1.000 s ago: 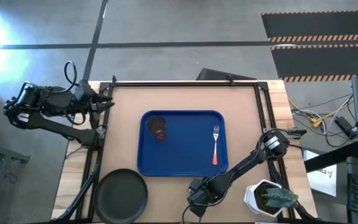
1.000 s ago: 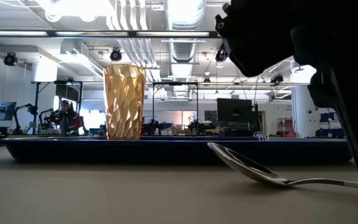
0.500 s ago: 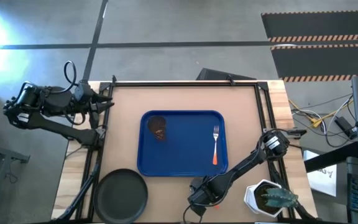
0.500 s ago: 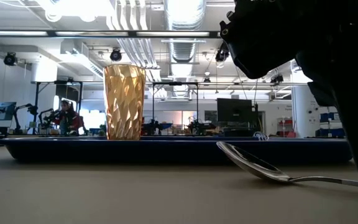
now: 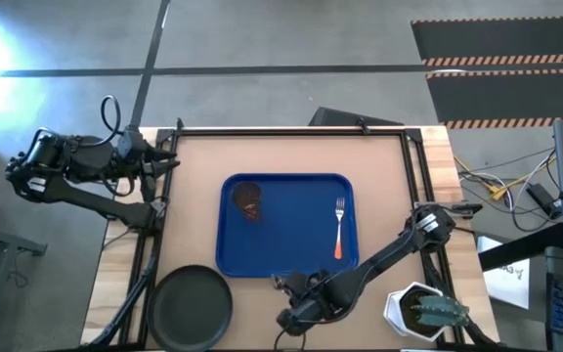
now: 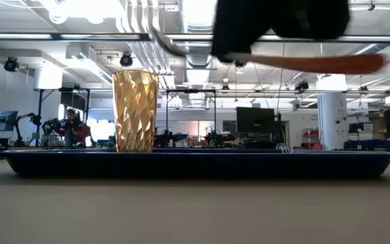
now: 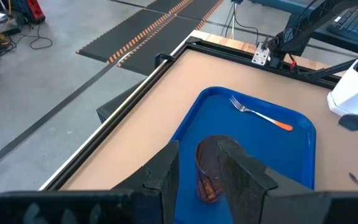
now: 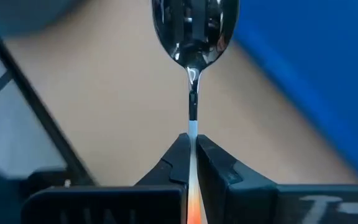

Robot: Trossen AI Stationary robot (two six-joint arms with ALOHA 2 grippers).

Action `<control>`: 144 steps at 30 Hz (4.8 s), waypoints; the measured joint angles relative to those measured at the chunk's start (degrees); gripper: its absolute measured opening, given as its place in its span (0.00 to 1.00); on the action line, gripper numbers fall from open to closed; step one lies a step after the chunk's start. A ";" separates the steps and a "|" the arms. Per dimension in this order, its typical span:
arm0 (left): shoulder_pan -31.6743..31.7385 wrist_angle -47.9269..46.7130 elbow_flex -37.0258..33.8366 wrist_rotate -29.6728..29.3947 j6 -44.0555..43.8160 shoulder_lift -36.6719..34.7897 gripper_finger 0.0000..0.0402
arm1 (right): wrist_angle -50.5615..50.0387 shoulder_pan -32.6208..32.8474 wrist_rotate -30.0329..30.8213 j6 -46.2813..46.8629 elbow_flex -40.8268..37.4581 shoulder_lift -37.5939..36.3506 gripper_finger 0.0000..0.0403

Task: Pick and place plate/cup/fork/spoon on tray
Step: Put the spoon beside the fork on the blue tray

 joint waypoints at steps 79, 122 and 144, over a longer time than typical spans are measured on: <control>-0.01 -1.88 0.00 1.22 0.00 -1.54 0.23 | 5.78 -15.64 8.92 33.49 -39.86 -15.67 0.02; 0.00 -1.93 0.00 1.30 0.00 -1.50 0.23 | 8.90 -15.32 9.45 33.64 -41.74 -15.67 0.14; -0.01 -1.93 0.00 1.33 0.02 -1.50 0.23 | 9.82 -15.32 12.12 35.97 -41.68 -14.59 0.12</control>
